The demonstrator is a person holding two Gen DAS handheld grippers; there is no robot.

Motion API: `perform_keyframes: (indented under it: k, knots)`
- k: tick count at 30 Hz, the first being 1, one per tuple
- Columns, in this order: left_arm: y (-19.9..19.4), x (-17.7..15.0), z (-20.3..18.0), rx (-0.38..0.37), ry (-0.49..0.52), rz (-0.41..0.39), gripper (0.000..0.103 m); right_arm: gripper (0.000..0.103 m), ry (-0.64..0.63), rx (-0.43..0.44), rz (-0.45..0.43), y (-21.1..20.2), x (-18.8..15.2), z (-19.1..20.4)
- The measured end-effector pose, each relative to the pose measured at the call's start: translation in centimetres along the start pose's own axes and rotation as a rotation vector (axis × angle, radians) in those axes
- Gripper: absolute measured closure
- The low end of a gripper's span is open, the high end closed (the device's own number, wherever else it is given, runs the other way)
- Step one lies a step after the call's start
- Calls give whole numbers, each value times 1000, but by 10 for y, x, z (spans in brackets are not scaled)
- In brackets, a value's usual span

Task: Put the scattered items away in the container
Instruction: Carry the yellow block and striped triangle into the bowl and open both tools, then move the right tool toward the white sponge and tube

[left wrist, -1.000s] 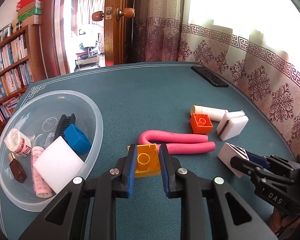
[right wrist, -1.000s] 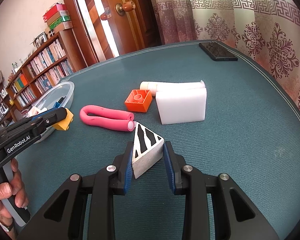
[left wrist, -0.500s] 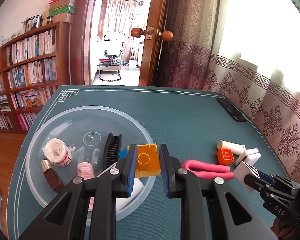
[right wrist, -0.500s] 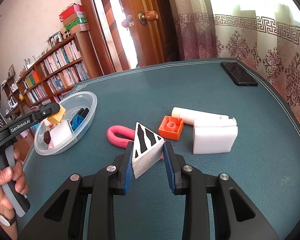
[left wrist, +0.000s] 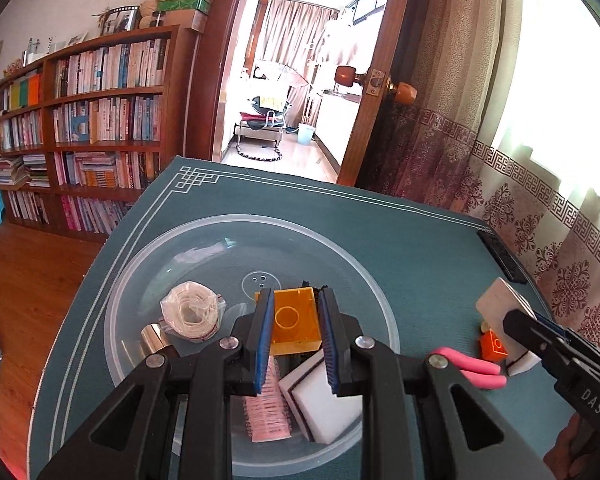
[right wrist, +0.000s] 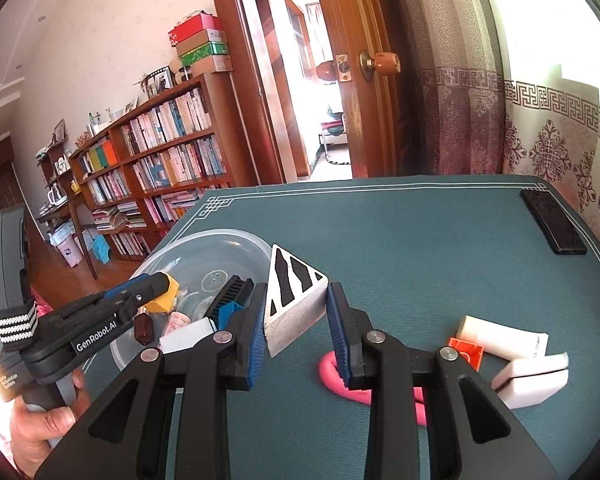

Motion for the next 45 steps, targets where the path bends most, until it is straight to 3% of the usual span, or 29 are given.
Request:
perform_keyframes:
  k: [15, 16, 18, 24, 26, 45]
  knots:
    - [7, 1, 26, 11, -85, 7, 76, 71, -54, 48, 18, 64, 36, 44]
    - [8, 0, 28, 6, -97, 9, 73, 71, -54, 62, 27, 69, 38, 45]
    - [8, 0, 31, 16, -111, 3, 49, 71, -42, 111, 62, 78, 40, 46]
    - [-1, 2, 38, 62, -130, -42, 24, 65, -20, 124, 88, 82, 29, 40]
    - [-3, 3, 40, 77, -138, -49, 23, 56, -7, 125, 89, 80, 25, 35]
    - [-3, 2, 30, 77, -110, -46, 16, 56, 29, 69, 102, 51, -15, 16]
Point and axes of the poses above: each gripper's, at about its wrist camera, not at the fingertips, and y roughly the way its jaws point, z to its left, x to its top, the point moved 3 cm from there along y, roughly the way its jaws point, and after that the axes turned 6 degrees about z, right-handed, at the moved point
